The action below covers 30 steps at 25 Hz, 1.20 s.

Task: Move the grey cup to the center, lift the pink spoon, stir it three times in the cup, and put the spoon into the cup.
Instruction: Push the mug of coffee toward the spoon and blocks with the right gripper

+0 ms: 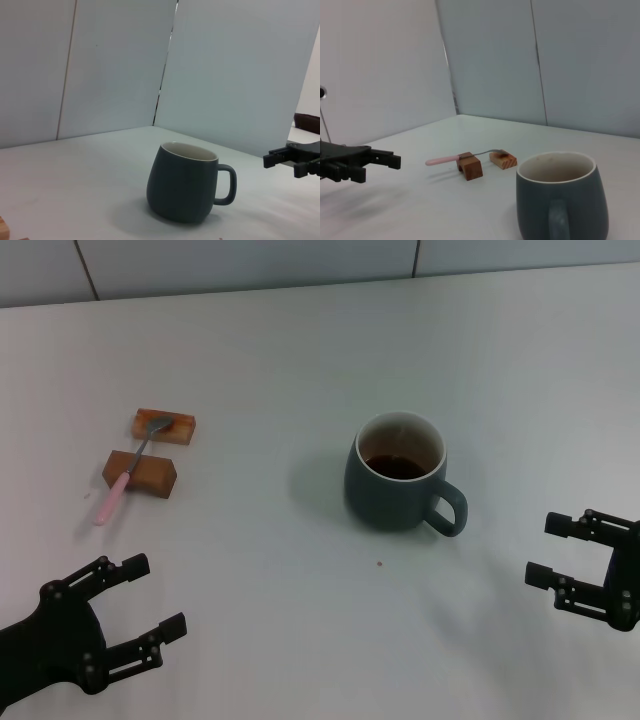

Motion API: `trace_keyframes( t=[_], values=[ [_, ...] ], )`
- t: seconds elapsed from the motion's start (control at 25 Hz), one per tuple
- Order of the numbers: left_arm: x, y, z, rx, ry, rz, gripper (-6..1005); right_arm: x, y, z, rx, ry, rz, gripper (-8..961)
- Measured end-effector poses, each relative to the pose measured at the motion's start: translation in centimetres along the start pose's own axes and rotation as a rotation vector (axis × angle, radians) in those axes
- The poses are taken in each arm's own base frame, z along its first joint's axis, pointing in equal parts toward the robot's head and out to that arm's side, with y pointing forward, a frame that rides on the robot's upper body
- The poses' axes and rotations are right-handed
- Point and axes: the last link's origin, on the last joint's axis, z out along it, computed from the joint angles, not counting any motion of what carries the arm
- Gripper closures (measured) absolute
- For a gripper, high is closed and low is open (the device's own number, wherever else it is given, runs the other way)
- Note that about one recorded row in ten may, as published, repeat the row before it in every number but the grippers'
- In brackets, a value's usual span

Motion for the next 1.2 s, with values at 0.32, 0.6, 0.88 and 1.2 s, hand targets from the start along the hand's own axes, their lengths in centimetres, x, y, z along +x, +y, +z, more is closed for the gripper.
trace_keyframes(
  t=[0.32,0.6,0.88,1.2],
  values=[
    [0.0,0.0,0.0,0.000,0.000,0.001,152,0.0,0.0,0.1,0.001,-0.003,-0.027,260],
    [0.0,0.0,0.0,0.000,0.000,0.001,153,-0.1,-0.1,0.2,-0.002,-0.003,-0.031,261],
    [0.0,0.0,0.0,-0.001,0.001,0.001,154,-0.1,-0.2,0.2,0.005,-0.003,-0.039,260],
    [0.0,0.0,0.1,-0.001,0.002,-0.001,156,-0.1,-1.2,0.7,0.105,-0.044,-0.071,493]
  ],
)
